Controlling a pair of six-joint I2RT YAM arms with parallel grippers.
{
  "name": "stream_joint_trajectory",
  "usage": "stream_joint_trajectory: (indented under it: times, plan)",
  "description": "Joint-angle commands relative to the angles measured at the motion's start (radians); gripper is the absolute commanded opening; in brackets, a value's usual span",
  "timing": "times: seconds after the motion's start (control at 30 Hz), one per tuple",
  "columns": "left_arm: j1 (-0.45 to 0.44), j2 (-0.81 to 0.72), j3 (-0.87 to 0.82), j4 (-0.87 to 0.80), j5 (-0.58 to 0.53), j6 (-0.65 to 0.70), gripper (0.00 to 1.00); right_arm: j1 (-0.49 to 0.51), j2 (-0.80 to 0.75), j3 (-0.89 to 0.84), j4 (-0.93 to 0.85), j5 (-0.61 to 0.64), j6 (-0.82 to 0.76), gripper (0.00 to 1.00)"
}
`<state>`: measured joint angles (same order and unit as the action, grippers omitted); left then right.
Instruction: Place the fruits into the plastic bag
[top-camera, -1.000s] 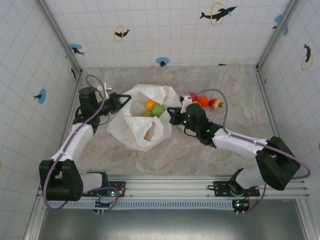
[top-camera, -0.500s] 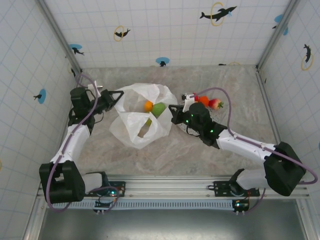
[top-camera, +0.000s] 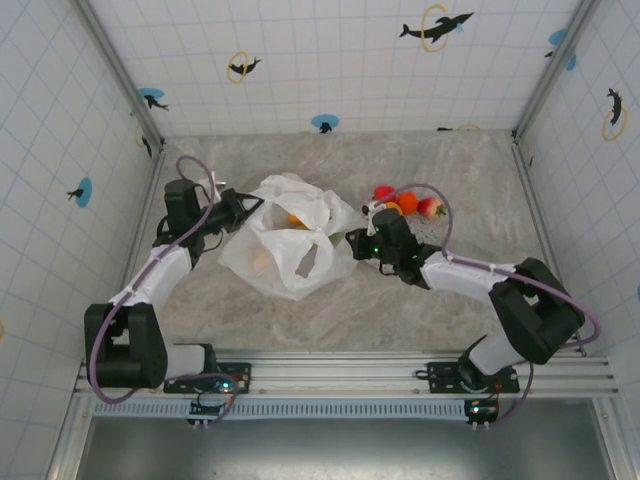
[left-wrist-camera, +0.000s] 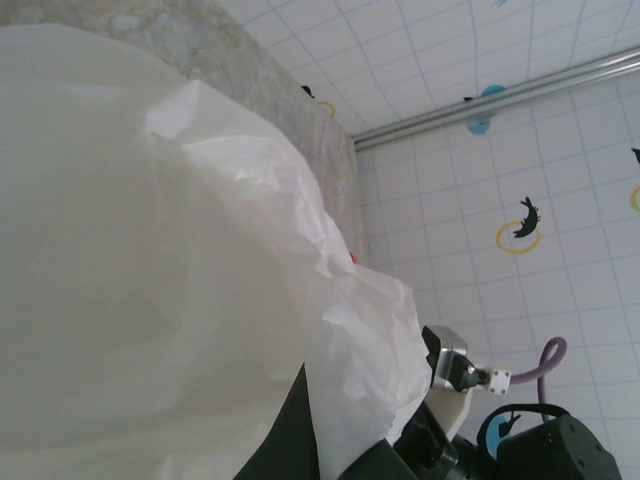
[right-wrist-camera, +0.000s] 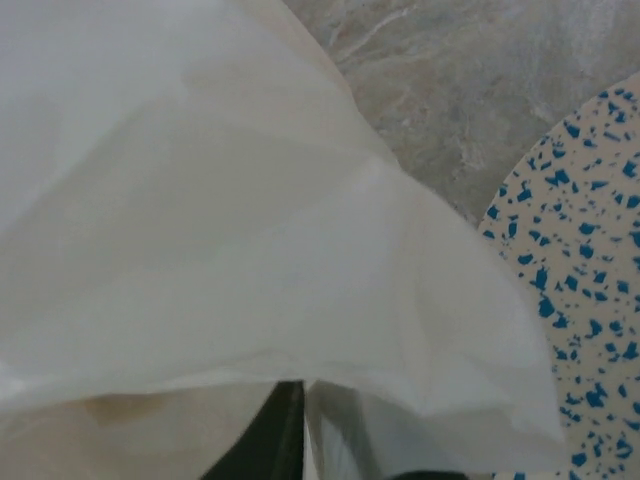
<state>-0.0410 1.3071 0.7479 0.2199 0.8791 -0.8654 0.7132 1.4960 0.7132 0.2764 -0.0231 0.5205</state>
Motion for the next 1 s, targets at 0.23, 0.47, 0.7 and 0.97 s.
stream_joint_trajectory:
  times: [0.23,0.47,0.7,0.97]
  plan:
    - [-0.029,0.031,-0.003,-0.008,-0.010,0.009,0.00,-0.007,-0.256,-0.003,-0.224,0.058,-0.138,0.59]
    - [-0.031,0.035,-0.001,-0.013,-0.012,0.016,0.00,-0.127,-0.374,-0.064,-0.236,0.144,-0.169,0.84]
    - [-0.031,0.035,0.000,-0.021,-0.011,0.022,0.00,-0.245,-0.224,0.001,-0.180,0.141,-0.205,0.88]
    - [-0.031,0.037,0.002,-0.029,-0.009,0.026,0.00,-0.254,0.009,0.147,-0.192,0.143,-0.245,0.89]
